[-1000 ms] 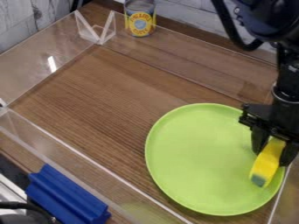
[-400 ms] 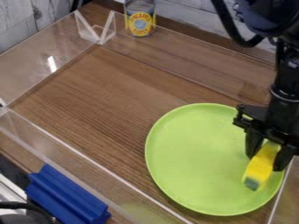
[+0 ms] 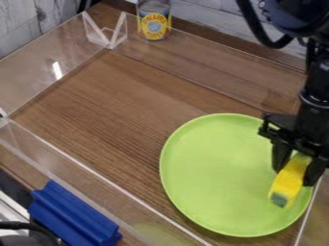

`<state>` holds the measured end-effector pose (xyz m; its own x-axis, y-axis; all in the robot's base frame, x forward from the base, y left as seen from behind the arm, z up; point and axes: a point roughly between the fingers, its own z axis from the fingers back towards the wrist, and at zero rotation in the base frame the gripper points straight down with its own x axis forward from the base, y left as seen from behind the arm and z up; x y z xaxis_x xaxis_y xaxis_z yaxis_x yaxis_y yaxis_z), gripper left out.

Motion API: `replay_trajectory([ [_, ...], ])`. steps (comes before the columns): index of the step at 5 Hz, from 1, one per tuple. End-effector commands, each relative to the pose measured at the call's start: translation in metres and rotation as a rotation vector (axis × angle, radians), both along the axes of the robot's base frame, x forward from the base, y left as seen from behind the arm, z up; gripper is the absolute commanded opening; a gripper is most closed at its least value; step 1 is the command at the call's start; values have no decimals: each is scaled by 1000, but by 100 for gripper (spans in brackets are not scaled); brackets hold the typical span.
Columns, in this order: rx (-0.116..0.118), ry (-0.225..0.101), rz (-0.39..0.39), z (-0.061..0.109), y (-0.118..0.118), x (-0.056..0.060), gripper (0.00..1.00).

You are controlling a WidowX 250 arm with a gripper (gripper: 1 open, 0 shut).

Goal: Remove the banana from inside the green plate and put it on the table

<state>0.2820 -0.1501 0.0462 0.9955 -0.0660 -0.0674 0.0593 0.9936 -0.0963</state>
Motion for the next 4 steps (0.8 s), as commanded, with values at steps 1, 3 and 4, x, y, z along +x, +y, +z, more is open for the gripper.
replay_trajectory([
  [1,-32,-81,0,35,1,12,0],
  [3,-16,-66,9,56,13,13,0],
  [4,-4,-77,31,82,28,16,0],
])
